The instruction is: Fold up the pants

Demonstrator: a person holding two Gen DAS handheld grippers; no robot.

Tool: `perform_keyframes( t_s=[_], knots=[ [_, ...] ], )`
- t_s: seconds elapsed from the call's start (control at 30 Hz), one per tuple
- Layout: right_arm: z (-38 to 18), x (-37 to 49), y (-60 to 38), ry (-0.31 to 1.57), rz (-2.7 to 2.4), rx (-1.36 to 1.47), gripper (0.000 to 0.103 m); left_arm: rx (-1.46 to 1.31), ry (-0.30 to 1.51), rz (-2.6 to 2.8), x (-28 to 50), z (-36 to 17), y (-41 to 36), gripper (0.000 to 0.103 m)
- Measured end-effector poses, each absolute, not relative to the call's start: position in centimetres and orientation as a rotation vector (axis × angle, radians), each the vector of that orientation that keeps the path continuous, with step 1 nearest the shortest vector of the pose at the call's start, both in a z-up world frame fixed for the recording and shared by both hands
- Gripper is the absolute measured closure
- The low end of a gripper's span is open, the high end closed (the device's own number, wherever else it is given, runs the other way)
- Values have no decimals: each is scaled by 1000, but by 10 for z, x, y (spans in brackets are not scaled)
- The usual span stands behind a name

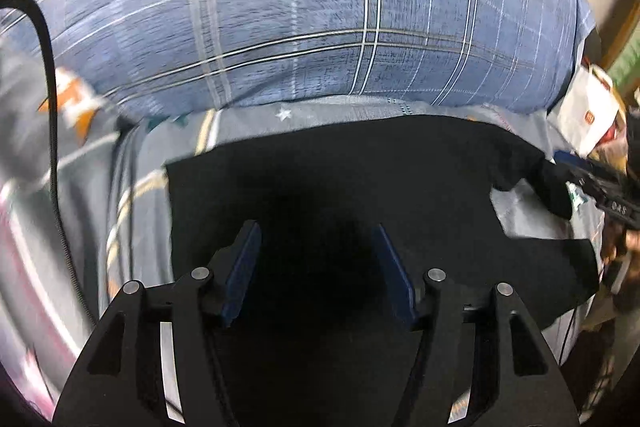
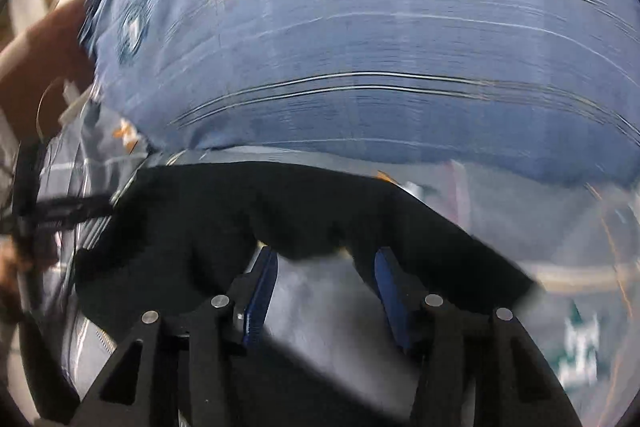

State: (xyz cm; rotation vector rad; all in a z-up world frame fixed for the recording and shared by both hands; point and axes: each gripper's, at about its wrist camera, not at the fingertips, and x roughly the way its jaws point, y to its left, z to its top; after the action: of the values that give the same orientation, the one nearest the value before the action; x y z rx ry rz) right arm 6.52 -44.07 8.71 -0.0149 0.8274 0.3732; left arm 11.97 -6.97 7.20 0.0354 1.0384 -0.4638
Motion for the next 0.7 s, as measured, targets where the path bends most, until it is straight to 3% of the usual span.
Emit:
perform_keyframes(
  t_s=[0.3,0.6,0.7],
  knots=[
    [57,171,-381,939,496,-219,54,200,1127,-582,201,48,-99,43],
    [32,217,-354,1047,609,-363,52,355,1154,-700,230,27,-116,43],
    [25,224,-352,1074,617,-350,51,410,1129,-699,232,24,-125,28]
  ],
)
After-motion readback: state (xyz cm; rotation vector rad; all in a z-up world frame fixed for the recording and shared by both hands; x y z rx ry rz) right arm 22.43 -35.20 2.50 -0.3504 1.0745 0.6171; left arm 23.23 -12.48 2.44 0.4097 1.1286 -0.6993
